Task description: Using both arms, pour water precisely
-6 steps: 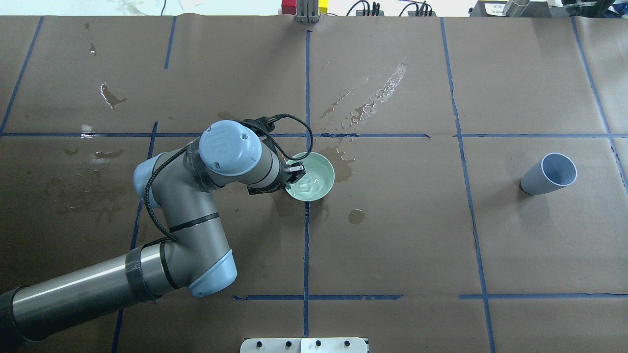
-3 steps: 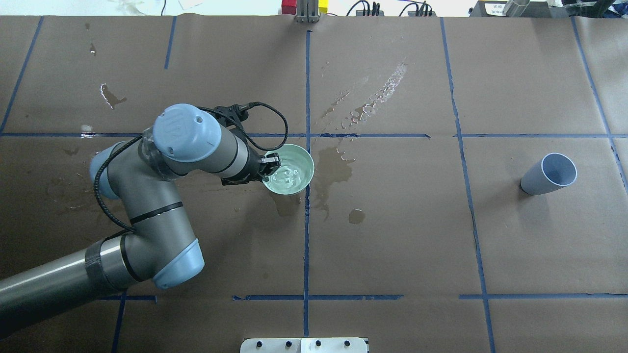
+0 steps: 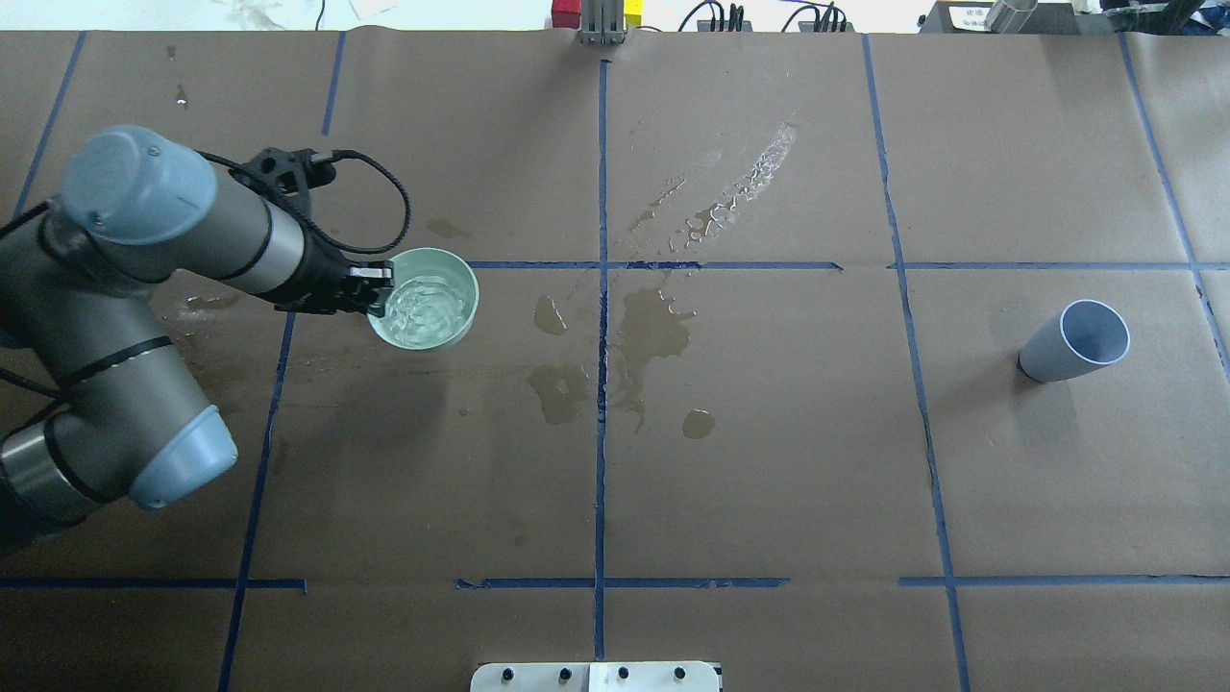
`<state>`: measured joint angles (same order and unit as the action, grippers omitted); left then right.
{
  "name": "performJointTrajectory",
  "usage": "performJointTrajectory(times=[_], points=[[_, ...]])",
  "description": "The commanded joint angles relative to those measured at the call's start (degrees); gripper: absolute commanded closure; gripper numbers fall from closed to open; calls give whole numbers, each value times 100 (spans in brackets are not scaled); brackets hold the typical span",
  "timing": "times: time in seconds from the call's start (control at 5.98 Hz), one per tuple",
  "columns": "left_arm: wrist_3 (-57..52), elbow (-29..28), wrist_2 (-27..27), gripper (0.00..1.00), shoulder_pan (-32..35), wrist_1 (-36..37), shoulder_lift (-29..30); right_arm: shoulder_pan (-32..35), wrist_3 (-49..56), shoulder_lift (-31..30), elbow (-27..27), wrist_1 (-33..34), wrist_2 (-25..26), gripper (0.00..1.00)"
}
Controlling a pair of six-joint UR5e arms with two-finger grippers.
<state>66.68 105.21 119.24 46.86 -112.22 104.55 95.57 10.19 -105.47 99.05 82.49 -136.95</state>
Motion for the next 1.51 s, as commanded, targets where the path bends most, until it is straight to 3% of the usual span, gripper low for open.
performJointTrajectory(times=[0.0,0.17,0.5,0.84,1.17,1.34], points=[[-1028,-131,1059,100,995,-1017,-1159,-12,0,0,0,-5,-7,0],[-1852,-193,1292,100,1444,-1021,-1626,-12,0,0,0,-5,2,0],[-3093,-1112,2266,100,2429,-1030,-1745,-4,9,0,0,-5,-7,0],[-3301,-1598,2296,100,2530,-1143,-1745,-4,9,9,9,-14,-7,0],[-3153,-2388,2261,100,2495,-1976,-1622,-4,9,9,9,-5,-7,0],[-2969,-2374,2252,100,2495,-2023,-1622,-4,9,9,9,-5,-7,0]])
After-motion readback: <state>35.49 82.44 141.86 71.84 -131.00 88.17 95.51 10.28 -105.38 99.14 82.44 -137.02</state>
